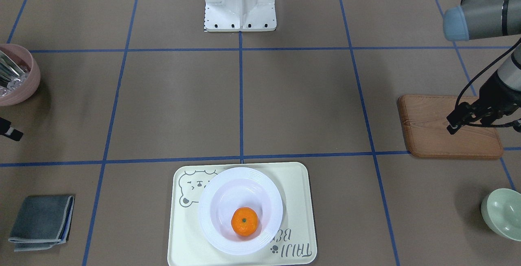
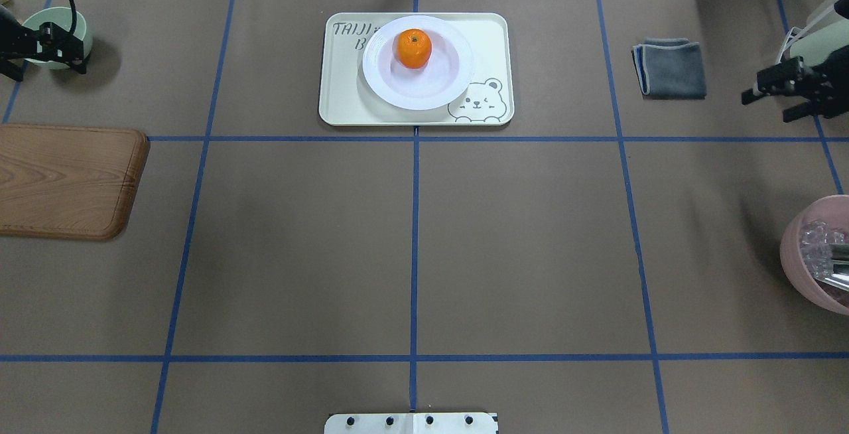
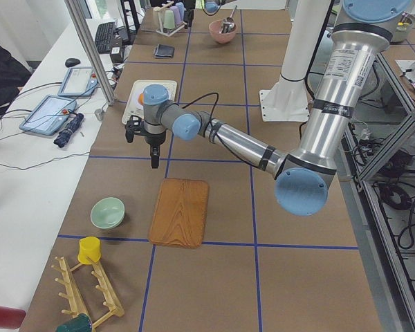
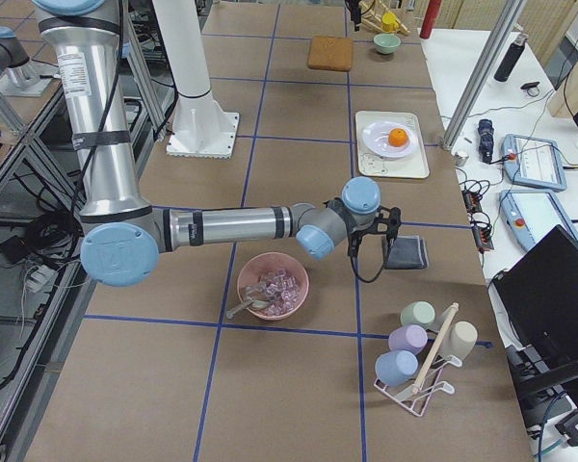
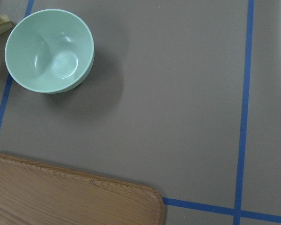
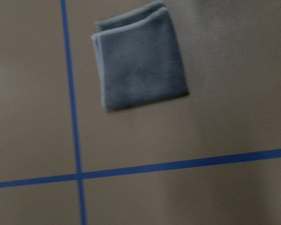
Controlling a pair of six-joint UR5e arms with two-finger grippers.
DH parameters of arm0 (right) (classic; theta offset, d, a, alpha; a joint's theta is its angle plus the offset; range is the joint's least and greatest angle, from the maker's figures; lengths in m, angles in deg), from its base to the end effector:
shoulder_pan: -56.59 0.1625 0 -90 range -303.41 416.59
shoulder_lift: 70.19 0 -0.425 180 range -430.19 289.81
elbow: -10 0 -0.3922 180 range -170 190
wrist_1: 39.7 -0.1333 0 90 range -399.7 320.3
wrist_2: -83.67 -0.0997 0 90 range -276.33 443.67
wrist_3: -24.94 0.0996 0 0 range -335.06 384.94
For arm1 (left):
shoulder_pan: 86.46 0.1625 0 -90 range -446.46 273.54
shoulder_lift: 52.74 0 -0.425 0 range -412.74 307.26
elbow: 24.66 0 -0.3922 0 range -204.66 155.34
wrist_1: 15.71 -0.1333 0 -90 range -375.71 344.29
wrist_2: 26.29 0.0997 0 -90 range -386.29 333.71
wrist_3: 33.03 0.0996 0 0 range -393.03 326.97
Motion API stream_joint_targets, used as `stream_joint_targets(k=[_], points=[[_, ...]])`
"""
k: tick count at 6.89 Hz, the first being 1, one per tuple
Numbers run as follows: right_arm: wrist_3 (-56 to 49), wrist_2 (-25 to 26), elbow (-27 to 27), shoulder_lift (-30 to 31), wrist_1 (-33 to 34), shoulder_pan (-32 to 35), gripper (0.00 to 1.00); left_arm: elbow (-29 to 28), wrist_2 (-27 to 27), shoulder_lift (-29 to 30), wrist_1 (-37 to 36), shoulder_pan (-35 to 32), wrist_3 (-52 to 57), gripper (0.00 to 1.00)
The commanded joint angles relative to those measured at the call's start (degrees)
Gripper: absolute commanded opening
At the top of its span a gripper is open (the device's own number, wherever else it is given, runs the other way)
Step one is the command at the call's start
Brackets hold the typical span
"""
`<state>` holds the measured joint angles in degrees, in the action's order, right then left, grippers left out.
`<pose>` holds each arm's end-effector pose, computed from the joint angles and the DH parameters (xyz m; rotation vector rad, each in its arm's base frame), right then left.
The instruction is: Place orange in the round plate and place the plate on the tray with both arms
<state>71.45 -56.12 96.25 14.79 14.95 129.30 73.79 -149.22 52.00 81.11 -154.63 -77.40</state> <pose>-0.1081 -0.5399 0.5693 0.0644 -1.0258 0.1869 0.1484 -0.5834 0.4416 0.1201 0.7492 -0.2239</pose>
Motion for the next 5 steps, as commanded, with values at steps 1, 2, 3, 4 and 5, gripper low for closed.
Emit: stream_joint_targets(k=[1,2,3,4,5], points=[[-20.67,9.15,7.03,5.53,18.77,1.63,1.00,0.42,-0.29,-2.78,-0.06,-1.52,5.49,0.99],[-35.81,11.19,12.83,5.10,36.31,6.51,1.00,0.42,-0.38,-4.01,0.03,-2.66,8.31,0.99],[-48.23,12.86,14.19,3.71,45.45,10.57,1.00,0.33,-1.86,-5.41,-0.67,-5.46,12.78,0.99],[-48.53,12.62,13.51,3.87,45.80,10.69,1.00,0.24,-7.09,-8.04,-0.67,-9.14,19.26,0.99],[-48.19,12.35,13.50,4.48,46.07,11.22,1.00,0.24,-8.45,-10.94,-0.76,-13.01,25.59,0.99]])
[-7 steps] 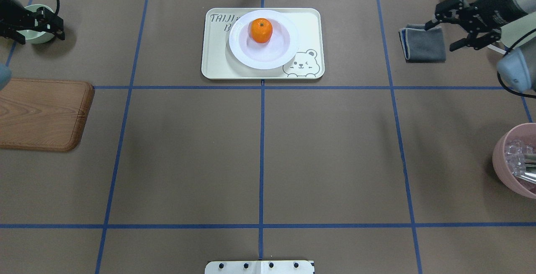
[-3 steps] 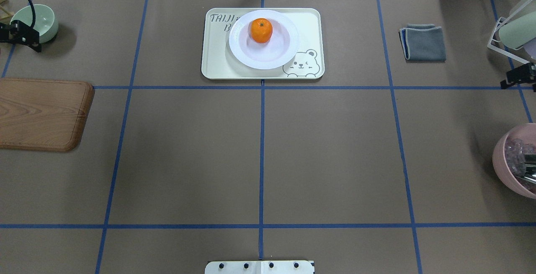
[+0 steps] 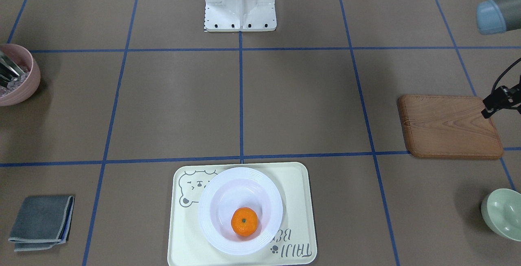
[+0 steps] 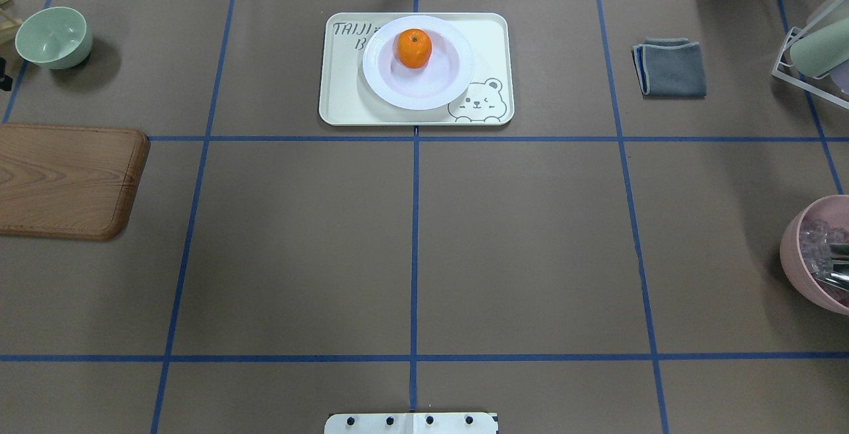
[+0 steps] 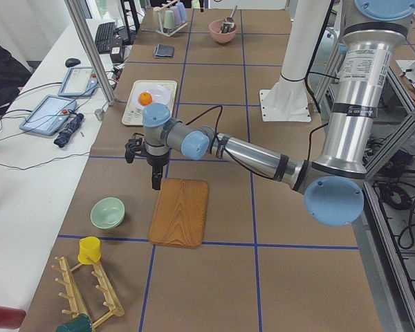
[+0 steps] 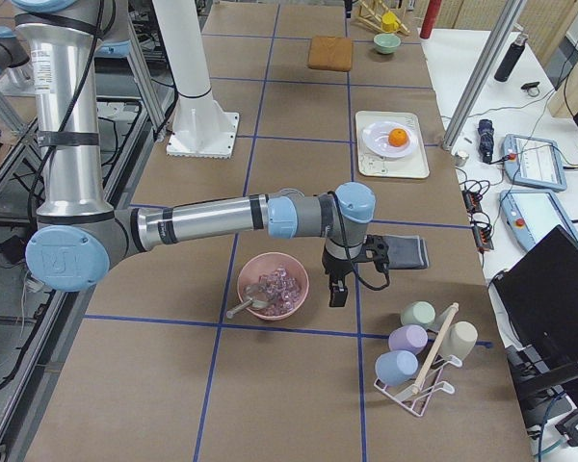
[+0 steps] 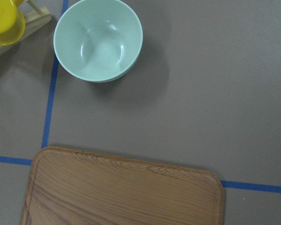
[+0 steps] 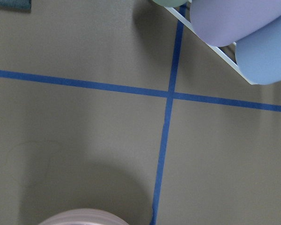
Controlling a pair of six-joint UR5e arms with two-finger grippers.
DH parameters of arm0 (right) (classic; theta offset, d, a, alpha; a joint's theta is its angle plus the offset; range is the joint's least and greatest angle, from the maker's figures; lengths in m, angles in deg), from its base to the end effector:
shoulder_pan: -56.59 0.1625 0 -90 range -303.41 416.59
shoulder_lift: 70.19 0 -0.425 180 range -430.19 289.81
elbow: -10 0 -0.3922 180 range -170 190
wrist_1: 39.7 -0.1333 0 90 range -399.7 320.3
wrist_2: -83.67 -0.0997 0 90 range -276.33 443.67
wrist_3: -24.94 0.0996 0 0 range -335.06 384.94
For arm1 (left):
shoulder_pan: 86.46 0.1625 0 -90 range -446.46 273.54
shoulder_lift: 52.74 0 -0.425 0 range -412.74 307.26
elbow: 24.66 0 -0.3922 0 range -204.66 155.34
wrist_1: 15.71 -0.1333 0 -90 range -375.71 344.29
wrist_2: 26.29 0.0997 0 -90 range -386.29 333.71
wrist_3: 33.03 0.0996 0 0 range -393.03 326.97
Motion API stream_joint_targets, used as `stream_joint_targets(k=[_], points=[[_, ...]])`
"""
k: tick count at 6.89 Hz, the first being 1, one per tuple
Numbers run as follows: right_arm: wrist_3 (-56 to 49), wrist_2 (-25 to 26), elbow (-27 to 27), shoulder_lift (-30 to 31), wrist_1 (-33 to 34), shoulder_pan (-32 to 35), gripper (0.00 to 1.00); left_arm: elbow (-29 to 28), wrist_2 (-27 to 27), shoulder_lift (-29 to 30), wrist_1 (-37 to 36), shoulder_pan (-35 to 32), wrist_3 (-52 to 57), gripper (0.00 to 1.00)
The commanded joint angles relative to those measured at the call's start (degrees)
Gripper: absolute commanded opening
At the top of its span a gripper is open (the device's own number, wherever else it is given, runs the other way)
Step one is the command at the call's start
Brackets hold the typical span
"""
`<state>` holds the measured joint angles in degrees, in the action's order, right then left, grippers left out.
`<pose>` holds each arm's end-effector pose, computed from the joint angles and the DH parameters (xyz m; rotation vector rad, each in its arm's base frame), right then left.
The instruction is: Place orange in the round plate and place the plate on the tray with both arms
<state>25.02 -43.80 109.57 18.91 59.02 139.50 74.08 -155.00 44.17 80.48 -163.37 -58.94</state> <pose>0.0111 -0.4996 0.5921 -0.0115 -0.6549 -0.1279 0.0555 -0.5520 0.5137 0.1227 0.7510 -0.0841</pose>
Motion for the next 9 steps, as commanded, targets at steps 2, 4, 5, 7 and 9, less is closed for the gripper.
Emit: stream_joint_targets(k=[2,4,5,7,9], points=[[-1.75,0.12,-0.60,0.28,2.00,1.89,1.00,-0.48,-2.51,-7.24,-2.74,-8.93,22.42,0.99],[-1.58,-0.32,-2.35,0.28,2.09,4.53,1.00,-0.48,-2.68,-10.41,-6.72,-12.11,27.48,0.99],[-1.58,-1.89,-3.06,0.28,2.09,5.14,1.00,-0.74,-2.69,-10.69,-6.81,-12.12,27.50,0.99],[-1.66,-3.48,-3.15,0.37,2.17,5.85,1.00,-1.18,-2.77,-10.69,-6.81,-12.12,27.50,0.99],[-1.58,-3.58,-3.42,0.28,2.09,5.85,1.00,-1.27,-2.69,-10.69,-6.81,-12.03,27.41,0.99]])
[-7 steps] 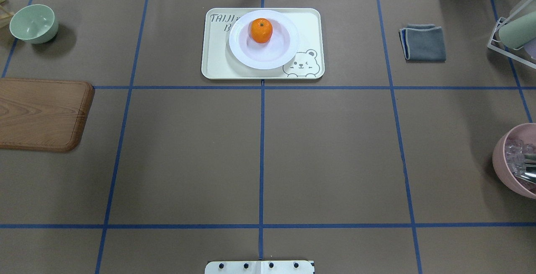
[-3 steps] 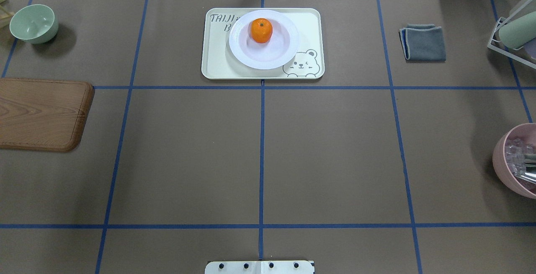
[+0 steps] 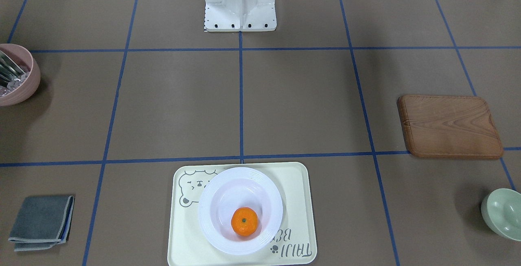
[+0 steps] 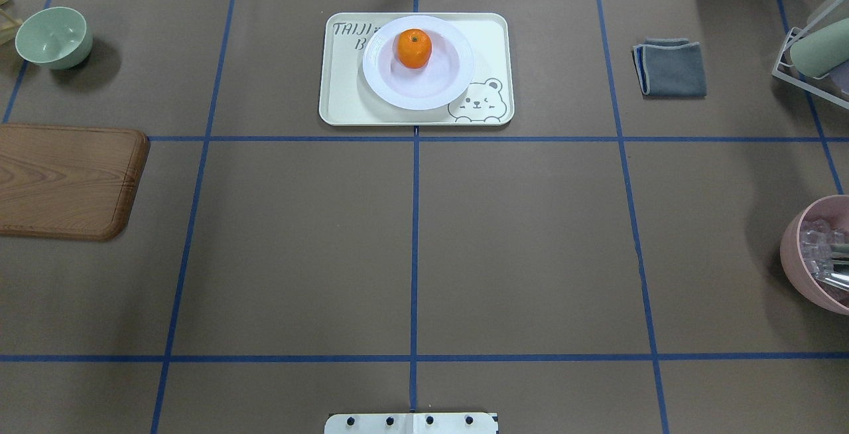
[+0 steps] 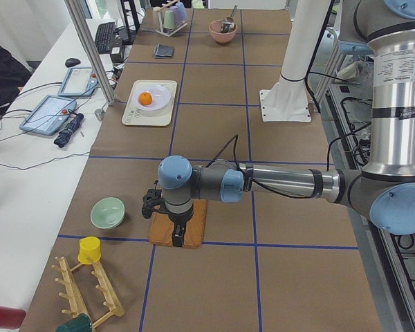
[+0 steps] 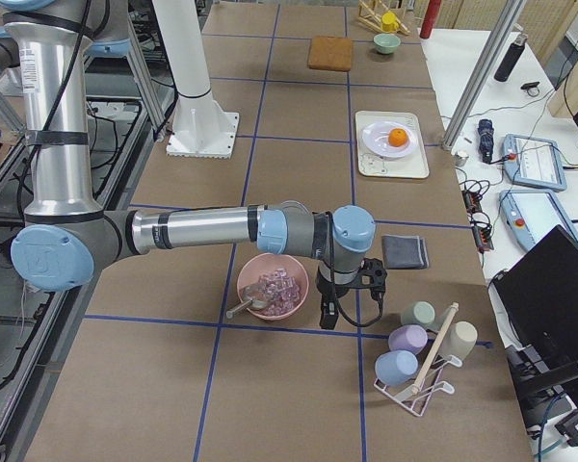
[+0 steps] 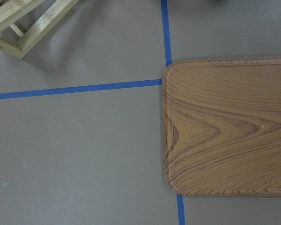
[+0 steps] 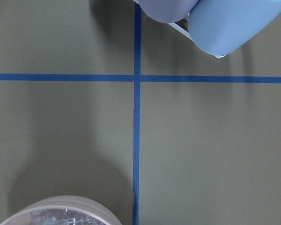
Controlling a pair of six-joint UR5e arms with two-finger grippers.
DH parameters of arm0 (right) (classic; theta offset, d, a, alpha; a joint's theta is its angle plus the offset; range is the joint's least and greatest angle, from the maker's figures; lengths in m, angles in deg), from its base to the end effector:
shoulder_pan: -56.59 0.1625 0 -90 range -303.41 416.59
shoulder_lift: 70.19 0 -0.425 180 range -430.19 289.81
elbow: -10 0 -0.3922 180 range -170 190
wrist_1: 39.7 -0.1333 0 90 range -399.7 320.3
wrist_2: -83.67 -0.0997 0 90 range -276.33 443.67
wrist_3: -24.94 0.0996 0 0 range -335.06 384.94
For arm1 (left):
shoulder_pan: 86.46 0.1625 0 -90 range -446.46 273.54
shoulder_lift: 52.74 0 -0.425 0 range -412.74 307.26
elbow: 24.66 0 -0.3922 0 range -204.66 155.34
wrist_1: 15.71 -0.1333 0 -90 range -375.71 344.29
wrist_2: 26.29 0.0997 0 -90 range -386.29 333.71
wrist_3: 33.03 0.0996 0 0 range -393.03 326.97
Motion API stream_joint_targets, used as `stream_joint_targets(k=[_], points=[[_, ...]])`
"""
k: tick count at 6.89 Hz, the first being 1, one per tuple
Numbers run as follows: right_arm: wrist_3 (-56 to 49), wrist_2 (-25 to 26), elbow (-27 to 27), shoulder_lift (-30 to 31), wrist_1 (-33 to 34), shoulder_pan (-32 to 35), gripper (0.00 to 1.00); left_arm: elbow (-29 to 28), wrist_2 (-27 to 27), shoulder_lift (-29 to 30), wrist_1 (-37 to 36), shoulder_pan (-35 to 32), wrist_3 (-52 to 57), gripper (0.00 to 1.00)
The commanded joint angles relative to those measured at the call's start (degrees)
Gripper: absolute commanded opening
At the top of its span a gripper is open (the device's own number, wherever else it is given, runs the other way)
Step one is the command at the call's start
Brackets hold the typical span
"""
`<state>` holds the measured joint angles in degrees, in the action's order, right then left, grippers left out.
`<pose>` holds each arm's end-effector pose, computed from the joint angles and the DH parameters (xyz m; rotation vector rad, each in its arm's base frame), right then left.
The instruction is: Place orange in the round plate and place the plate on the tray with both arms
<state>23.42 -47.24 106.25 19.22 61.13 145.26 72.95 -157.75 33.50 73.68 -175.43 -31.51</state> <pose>0.0567 -0.4895 0.6228 -0.0655 -0.7138 -0.0227 -0.0589 -0.4683 0.6291 0.0572 0.7233 0.0630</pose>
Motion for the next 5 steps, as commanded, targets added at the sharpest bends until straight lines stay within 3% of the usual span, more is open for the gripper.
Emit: stream_joint_targets(k=[1,5], points=[[-0.07,-0.05,-0.10,-0.11,-0.11,0.19,1.00,-0.49,-0.03,-0.02,-0.01,0.03,-0.02,0.99],[0.02,-0.05,-0.19,0.06,-0.20,0.19,1.00,-1.28,-0.03,0.07,0.17,0.11,0.07,0.99]])
